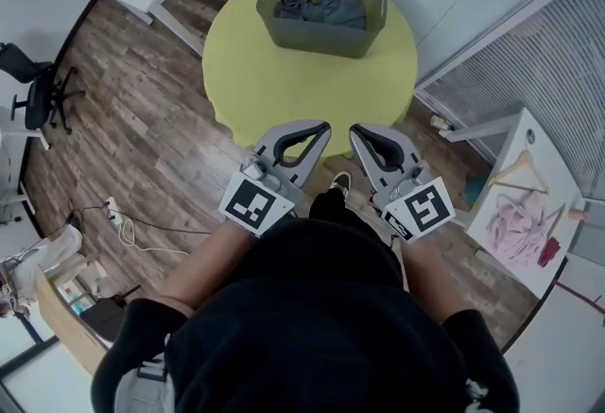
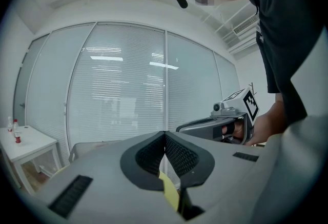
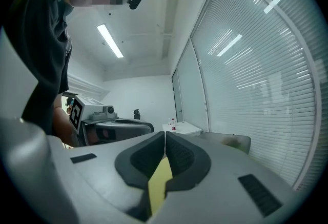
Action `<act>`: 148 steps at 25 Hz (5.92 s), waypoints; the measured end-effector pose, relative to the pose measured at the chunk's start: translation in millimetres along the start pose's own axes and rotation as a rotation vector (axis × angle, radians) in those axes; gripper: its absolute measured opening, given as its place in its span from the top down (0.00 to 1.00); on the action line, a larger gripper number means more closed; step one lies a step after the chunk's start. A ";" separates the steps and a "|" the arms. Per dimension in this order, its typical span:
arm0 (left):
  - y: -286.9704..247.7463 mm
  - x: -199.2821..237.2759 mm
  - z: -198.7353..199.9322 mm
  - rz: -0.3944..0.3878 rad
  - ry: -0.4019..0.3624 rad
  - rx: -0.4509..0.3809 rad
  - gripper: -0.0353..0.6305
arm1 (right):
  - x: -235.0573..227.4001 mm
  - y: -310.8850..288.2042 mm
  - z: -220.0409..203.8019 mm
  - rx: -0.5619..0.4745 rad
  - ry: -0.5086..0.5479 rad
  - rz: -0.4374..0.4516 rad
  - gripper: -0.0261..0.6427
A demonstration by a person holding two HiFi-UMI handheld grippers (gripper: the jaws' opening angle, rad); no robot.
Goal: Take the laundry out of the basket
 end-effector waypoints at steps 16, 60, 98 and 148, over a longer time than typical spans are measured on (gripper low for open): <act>-67.4 -6.7 14.3 0.084 -0.019 0.015 0.93 | -82.9 18.4 13.4 -0.016 0.018 0.068 0.92; -167.7 240.9 -22.2 0.013 0.053 0.012 0.93 | -216.5 -192.6 -3.3 0.194 0.009 -0.044 0.92; -326.7 360.7 -86.0 0.138 -0.025 -0.049 0.93 | -392.3 -306.6 -155.6 0.905 0.150 0.263 0.92; -369.9 382.4 -126.8 0.158 -0.041 0.024 0.93 | -416.5 -365.0 -325.8 1.329 0.311 0.615 0.32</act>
Point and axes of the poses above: the fingertips, and each gripper's own axes: y backward along the fingers, x to its left, z out of its top, the point moved 6 cm from there along y, backward along the fingers, and after that the axes turned 11 degrees about z, right-handed, at the moved point
